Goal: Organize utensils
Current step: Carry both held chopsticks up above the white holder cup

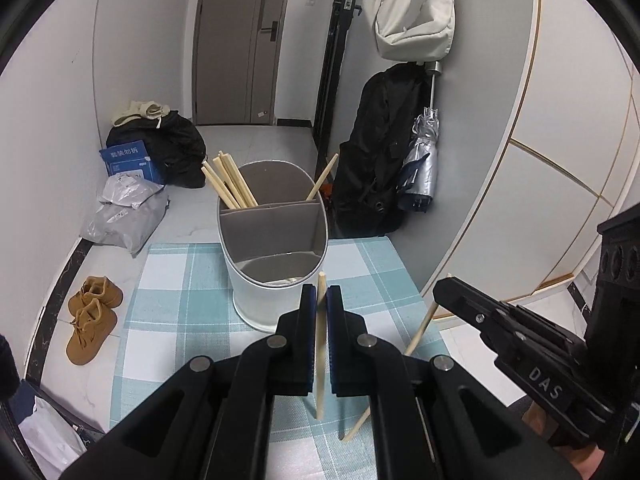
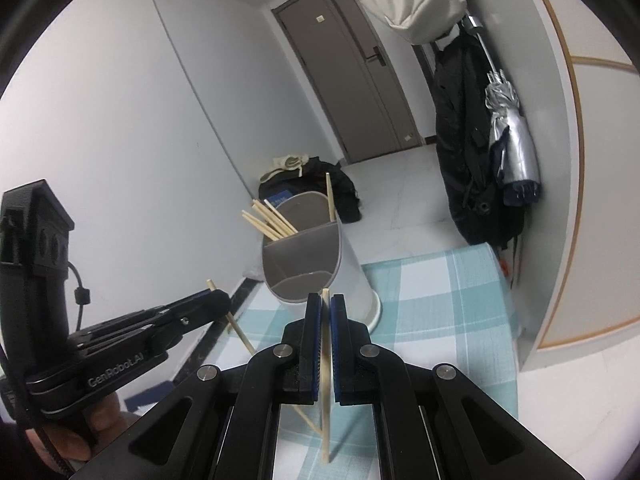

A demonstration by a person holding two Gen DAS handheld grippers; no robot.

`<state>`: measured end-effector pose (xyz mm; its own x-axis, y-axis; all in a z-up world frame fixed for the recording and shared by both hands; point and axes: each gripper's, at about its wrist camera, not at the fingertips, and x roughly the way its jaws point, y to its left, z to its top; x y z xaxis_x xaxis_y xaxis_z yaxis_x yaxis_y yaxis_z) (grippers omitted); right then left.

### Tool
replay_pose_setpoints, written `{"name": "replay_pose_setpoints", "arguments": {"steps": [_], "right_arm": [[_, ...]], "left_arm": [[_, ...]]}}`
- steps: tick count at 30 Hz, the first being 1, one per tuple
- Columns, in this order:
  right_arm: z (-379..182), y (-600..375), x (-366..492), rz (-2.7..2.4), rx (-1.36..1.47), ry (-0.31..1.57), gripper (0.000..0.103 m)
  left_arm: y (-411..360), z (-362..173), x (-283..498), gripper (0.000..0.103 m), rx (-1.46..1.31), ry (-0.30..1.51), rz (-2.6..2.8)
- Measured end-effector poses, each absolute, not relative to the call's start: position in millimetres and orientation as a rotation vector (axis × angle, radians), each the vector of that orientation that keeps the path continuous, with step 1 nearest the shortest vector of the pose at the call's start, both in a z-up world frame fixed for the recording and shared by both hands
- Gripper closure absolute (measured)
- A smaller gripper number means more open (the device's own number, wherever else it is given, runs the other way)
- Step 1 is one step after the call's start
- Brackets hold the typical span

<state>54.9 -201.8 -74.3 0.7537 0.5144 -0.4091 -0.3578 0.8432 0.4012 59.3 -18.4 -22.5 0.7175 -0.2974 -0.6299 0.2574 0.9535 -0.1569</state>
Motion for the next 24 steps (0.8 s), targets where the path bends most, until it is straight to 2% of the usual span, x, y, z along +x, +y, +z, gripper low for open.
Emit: {"name": "replay_pose_setpoints", "arguments": {"steps": [7,13,24], "right_arm": [[-62.0,-198.7,55.0,0.472,0.304,0.529,0.099],[-36.3,-195.6,57.7,0.493,0.288,0.516,0.099],[50.7,-181.0,94.3,0.533,0.268,0.421,0.099]], "left_arm": [[-6.5,-14.6,63.4,0.102,-0.082,0.741,-0.298],[-1.0,25.9,71.5,0.102,-0.093,0.720,-0.330],[5.4,88.2,113.6,0.102,-0.164,0.649,-0.378]]}}
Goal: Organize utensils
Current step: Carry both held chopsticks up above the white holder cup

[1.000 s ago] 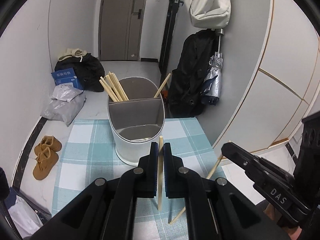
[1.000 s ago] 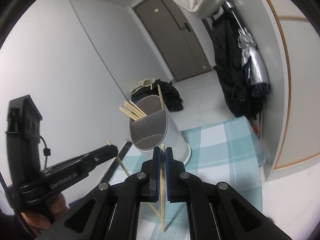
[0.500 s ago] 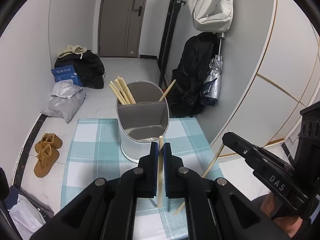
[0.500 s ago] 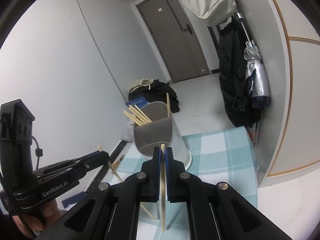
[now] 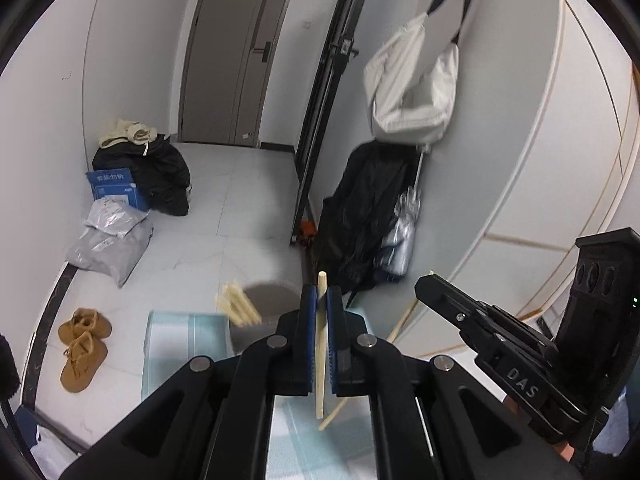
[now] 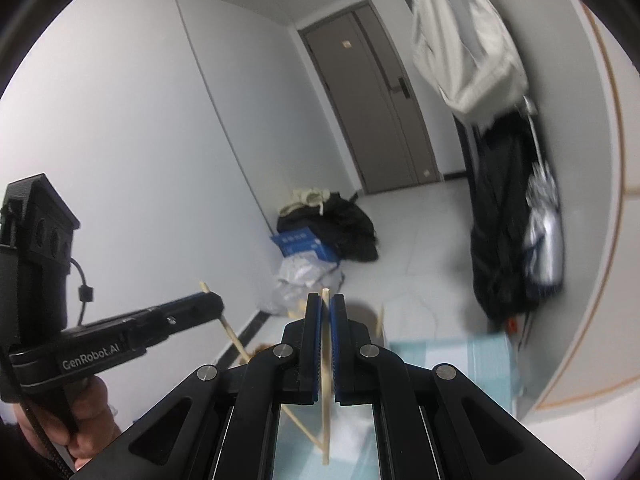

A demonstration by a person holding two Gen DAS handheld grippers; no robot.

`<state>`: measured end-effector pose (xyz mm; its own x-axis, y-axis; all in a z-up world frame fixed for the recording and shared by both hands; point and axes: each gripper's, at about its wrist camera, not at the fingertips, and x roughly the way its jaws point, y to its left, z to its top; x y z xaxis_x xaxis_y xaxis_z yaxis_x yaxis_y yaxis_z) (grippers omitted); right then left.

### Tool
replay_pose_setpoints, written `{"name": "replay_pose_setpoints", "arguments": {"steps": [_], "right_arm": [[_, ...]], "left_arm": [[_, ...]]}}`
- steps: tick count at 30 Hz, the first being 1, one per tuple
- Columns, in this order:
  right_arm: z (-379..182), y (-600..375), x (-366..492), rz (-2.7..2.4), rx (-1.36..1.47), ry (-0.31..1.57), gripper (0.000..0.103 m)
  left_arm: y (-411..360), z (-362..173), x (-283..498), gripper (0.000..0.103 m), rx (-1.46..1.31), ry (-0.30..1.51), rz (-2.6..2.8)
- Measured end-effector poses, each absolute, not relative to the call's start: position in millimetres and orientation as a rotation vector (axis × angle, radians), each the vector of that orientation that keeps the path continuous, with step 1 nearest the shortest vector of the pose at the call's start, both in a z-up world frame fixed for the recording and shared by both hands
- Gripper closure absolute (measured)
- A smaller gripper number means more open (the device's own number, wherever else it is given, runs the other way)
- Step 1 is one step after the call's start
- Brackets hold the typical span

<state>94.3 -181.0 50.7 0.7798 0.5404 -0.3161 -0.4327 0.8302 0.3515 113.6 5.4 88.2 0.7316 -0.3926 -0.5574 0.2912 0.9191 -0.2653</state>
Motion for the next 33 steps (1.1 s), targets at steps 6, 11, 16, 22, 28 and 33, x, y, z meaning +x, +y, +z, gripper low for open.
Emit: {"name": "replay_pose_setpoints", "arguments": {"steps": [6,11,16,22,28,33], "right_arm": [[88.7,-172.0,129.4,0.547,0.240,0.358,0.099],[98.3,-163.5,171.0,0.542,0.223,0.353,0.099],[98.7,-153.0,207.6,0.548,0.189,0.343,0.099],[81.9,-142.1,234.2,0.564,0.156,0.349,0.099],[55.3,-141.4,247.8,0.599,0.157,0.364,0.099],[39.2,-143.0,251.0,0.623,0.141,0.382,0.099]], "left_arm": [[11.0,109.3,148.9,0.102,-0.169,0.598,-0.366],[14.7,110.0,181.0,0.102,-0.153,0.589,-0.349],[22.7,91.7,203.9,0.102,-0.155,0.605,-0.334],[25.6,67.7,223.0,0.102,-0.135,0.639,-0.350],[27.3,51.0,232.0,0.102,-0.151,0.662,-0.370],[30.4,34.9,236.3,0.102,-0.176,0.691,-0.375]]}}
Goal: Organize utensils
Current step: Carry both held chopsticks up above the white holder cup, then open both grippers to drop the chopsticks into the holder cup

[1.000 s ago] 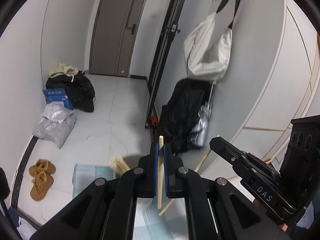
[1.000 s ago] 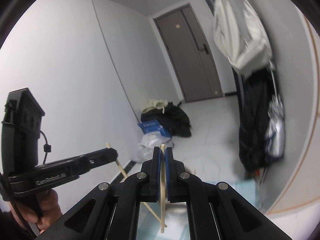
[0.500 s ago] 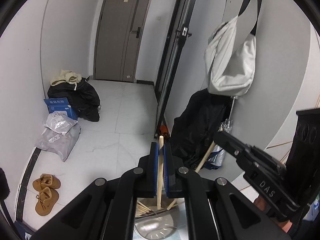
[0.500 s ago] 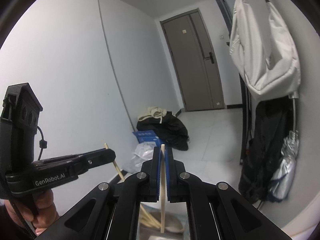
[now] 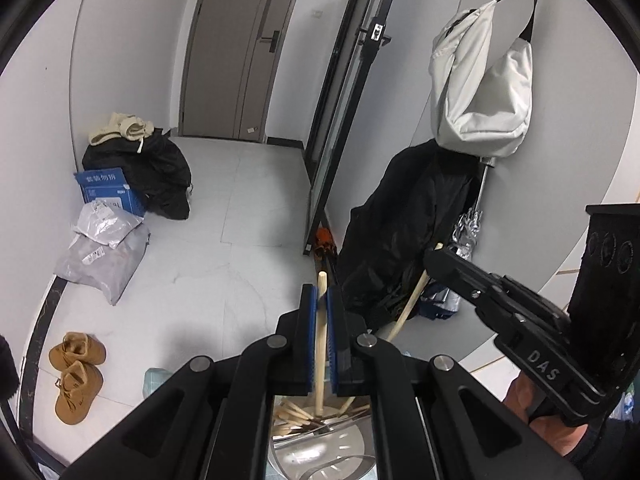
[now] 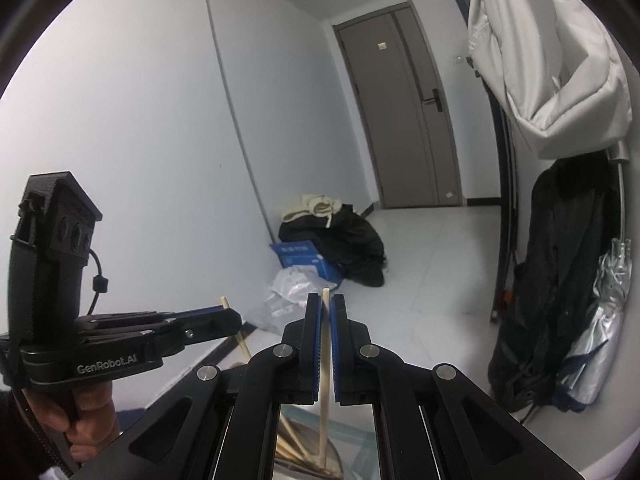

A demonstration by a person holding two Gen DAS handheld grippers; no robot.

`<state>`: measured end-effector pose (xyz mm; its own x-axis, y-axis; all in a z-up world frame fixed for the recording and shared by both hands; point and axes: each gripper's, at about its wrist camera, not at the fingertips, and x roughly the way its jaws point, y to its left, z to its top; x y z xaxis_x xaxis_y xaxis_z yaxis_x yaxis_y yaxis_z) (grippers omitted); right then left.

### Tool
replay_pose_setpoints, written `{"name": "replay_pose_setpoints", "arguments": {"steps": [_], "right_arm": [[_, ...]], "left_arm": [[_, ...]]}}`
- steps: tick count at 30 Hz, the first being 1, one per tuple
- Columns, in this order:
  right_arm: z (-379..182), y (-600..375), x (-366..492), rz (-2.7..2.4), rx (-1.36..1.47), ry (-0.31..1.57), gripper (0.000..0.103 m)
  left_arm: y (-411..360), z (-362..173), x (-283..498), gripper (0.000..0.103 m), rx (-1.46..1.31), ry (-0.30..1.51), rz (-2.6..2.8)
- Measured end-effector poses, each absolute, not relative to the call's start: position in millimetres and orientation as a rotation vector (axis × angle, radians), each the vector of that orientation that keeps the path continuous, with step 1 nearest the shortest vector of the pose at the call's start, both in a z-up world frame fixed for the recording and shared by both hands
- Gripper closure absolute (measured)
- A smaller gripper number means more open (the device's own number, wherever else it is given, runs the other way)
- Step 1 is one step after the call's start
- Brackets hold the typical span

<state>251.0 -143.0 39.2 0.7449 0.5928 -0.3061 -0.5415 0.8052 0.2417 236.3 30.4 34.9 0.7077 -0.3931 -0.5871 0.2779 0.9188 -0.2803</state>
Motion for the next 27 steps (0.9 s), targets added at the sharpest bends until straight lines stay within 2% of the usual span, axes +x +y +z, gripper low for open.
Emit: {"name": "replay_pose_setpoints", "arguments": {"steps": [9,27], "right_arm": [[26.3,-132.1,241.2,0.661,0.043,0.404,0.099],[7.8,-130.4,224.9,0.676,0.035,0.458,0.099]], "left_arm": [[28.6,25.0,229.5,0.102,-0.167,0.691,-0.390],[20.5,3.9,211.7,0.102,-0.117,0.716,-0.378]]}}
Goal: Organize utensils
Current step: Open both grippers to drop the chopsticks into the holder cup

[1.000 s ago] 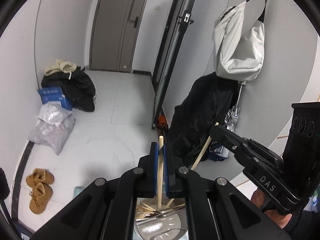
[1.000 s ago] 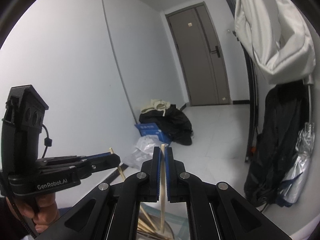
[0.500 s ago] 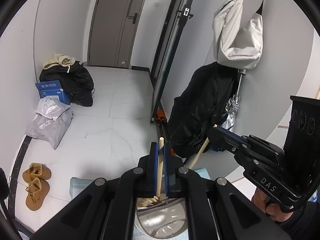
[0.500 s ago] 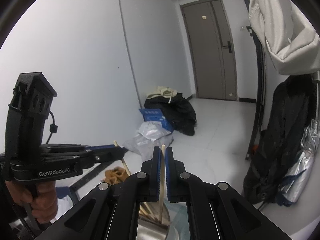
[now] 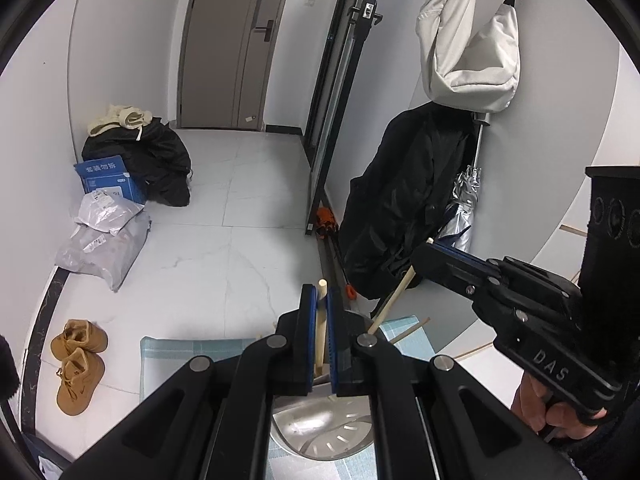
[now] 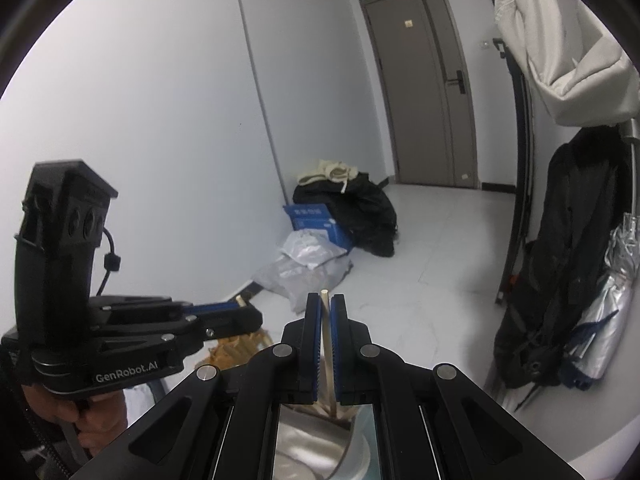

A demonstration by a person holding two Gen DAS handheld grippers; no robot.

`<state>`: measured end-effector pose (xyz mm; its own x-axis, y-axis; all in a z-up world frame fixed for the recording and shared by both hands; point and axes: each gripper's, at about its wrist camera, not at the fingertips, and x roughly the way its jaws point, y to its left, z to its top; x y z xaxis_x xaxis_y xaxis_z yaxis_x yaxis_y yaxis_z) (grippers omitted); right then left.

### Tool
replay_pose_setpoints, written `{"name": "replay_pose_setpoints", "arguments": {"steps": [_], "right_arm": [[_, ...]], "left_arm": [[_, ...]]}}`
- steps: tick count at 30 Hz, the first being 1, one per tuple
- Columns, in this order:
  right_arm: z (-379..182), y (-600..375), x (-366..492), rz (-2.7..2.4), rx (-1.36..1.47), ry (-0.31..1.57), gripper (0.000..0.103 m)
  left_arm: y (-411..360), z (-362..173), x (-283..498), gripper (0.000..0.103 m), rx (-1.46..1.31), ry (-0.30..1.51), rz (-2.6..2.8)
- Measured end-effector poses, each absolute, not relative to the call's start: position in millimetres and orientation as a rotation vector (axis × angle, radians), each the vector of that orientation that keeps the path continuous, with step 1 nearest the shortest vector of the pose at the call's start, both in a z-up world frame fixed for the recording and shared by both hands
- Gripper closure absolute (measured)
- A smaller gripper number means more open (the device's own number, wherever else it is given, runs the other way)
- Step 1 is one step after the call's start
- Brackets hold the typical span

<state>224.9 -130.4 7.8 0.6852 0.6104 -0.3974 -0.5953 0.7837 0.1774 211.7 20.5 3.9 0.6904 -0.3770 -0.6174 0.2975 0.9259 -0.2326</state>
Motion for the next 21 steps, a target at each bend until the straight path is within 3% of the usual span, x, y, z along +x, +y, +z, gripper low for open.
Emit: {"name": "replay_pose_setpoints", "arguments": {"steps": [21], "right_arm": [[-31.9,-124.6,214.9,0.672,0.002,0.577,0.098]], "left_arm": [[6.7,-14.2,192.0,0.102,-0.049,0.743,-0.372]]}}
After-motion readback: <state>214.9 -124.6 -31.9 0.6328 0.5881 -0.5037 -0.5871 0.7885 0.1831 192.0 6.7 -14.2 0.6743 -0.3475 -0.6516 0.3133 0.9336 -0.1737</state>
